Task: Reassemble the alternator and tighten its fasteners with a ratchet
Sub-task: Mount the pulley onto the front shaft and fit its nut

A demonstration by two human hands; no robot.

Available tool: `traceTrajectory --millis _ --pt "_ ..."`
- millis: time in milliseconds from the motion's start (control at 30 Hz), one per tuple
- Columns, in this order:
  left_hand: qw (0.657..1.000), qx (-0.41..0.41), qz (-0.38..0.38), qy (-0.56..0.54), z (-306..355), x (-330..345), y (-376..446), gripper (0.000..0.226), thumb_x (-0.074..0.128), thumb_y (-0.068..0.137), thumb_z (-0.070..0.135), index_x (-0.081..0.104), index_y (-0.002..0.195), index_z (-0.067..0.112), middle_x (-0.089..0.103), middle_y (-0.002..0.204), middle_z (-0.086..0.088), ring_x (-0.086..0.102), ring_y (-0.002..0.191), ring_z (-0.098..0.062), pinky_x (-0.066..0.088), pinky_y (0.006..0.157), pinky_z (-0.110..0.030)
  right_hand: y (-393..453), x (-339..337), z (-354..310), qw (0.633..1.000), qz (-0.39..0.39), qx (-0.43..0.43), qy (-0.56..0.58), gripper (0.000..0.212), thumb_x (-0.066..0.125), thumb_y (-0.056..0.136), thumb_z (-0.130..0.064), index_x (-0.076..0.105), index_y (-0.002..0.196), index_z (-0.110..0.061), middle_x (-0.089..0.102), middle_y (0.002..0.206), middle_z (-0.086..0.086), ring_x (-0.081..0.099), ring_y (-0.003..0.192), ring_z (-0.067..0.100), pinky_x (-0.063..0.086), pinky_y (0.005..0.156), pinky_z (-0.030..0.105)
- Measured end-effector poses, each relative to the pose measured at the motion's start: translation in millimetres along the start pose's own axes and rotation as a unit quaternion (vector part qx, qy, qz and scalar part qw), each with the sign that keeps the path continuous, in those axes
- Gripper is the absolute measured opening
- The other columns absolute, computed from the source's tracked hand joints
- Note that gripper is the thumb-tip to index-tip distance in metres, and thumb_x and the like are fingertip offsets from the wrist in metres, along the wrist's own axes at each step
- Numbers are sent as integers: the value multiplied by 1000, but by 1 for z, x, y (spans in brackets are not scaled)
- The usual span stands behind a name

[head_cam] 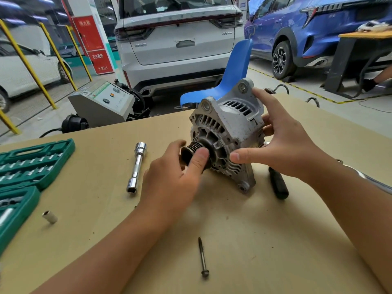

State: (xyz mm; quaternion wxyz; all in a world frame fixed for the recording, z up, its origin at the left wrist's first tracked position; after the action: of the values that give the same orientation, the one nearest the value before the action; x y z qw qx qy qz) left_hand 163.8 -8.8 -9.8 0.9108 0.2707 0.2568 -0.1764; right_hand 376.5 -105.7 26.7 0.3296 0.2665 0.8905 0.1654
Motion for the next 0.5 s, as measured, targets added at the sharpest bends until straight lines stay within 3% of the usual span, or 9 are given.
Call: traceTrajectory --millis 67,100,167,200,300,367,400,433,500 --pt "1000 10 9 -28 -2 0 3 42 69 84 66 62 112 36 71 91 11 68 80 -11 61 69 -43 0 0 0 1000 4 3 1 125 85 36 -71 22 144 -66 50 108 -33 54 98 -5 44 77 21" --pt "998 61 26 15 7 -2 4 42 81 81 51 60 113 34 69 98 11 65 83 -9 58 71 -35 0 0 0 1000 6 3 2 125 85 36 -70 22 144 -66 50 108 -33 54 98 -6 44 78 21" --pt "973 182 48 133 22 3 0 70 94 69 30 53 126 30 58 114 7 54 94 -7 45 77 -21 1 2 0 1000 9 3 3 125 86 36 -69 23 144 -66 51 107 -35 54 96 -9 44 77 20" --pt "970 194 53 135 21 4 -1 83 95 65 34 48 133 33 52 119 6 51 97 -5 42 79 -16 1 2 -1 1000 9 1 3 124 86 36 -69 23 144 -67 51 107 -35 54 96 -10 44 76 19" --pt "998 34 27 -38 6 0 4 83 75 71 73 40 140 44 62 113 12 66 92 -4 56 77 -26 0 3 -2 1000 10 -1 1 125 85 36 -71 22 145 -66 51 109 -35 54 97 -8 43 77 20" --pt "978 -88 -21 -189 -12 10 10 64 67 79 75 55 126 33 74 93 4 76 77 -15 64 70 -48 0 2 0 1000 11 4 4 127 85 36 -72 22 146 -65 50 110 -34 53 98 -7 44 78 21" --pt "975 -88 -25 -201 -13 11 11 53 72 81 67 59 117 31 74 90 2 77 74 -19 64 70 -49 0 2 0 1000 11 5 5 127 85 36 -73 21 146 -65 50 110 -34 53 98 -7 44 78 21" --pt "987 -35 -9 -154 -6 7 10 45 79 81 56 60 113 32 72 94 5 76 77 -16 64 72 -43 0 2 0 1000 12 5 7 127 85 36 -73 21 145 -65 49 110 -35 53 97 -8 44 77 20" --pt "992 118 28 25 13 3 5 60 90 74 39 55 123 35 62 111 13 65 95 -2 57 79 -23 0 2 0 1000 13 5 8 126 85 36 -72 21 144 -67 50 109 -36 53 96 -10 43 77 19"
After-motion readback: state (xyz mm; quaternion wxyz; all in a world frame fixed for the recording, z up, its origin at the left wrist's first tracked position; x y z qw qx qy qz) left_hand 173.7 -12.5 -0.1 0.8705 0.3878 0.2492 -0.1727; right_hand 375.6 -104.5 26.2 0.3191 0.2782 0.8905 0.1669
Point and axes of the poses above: each hand's wrist, its own y-axis towards the middle knuckle, its own x-axis out of the palm, z = x × y, the point moved 7 cm from there along y, towards the middle knuckle
